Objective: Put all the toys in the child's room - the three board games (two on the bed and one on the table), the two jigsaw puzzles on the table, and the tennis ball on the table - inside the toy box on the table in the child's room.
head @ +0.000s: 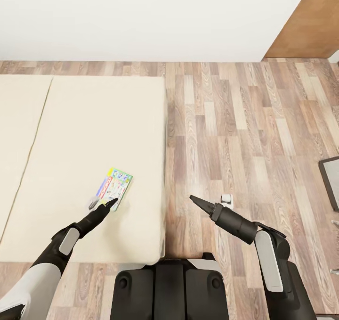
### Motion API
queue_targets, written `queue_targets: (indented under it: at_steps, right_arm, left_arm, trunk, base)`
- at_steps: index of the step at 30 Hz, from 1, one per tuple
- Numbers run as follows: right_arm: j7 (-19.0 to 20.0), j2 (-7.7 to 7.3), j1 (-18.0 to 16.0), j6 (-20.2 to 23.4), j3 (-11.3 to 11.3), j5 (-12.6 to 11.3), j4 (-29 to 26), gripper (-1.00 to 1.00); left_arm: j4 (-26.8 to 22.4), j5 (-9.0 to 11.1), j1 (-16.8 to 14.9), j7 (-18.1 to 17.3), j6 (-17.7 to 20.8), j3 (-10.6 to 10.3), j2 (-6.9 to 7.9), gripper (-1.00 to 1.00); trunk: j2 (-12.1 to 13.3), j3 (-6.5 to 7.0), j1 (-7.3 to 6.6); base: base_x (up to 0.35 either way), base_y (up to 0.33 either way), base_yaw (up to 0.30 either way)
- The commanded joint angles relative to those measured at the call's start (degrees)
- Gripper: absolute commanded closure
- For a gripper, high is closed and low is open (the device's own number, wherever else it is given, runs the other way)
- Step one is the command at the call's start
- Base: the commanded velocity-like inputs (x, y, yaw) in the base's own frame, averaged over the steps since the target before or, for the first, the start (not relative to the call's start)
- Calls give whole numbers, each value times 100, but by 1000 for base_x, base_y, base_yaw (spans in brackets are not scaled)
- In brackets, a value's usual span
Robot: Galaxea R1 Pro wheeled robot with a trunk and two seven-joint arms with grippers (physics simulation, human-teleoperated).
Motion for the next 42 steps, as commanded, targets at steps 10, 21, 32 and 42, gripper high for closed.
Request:
queue_targets:
  at_steps: [10, 21, 32, 42]
  right_arm:
    - [31, 5, -4, 24, -12, 17, 1, -100]
    - [31, 5, -4, 22, -12, 17, 1, -100]
    - [31, 5, -4, 24, -12, 20, 8, -100]
    - [23, 5, -4, 17, -12, 29, 37, -100]
  left_arm:
    - [0, 39, -2, -19, 51, 21, -1, -100]
    - [-8, 40, -2, -30, 54, 32, 6, -100]
    - [-43, 46, -2, -43, 128, 60, 50, -100]
    - [-277, 49, -2, -43, 750, 69, 204, -100]
  trunk:
    - [-8, -5, 3]
    - [-8, -5, 3]
    - [-8, -5, 3]
    - [-8, -5, 3]
  base:
    - [0, -146, 0]
    - [0, -53, 0]
    - [0, -2, 0]
    - [0, 0, 0]
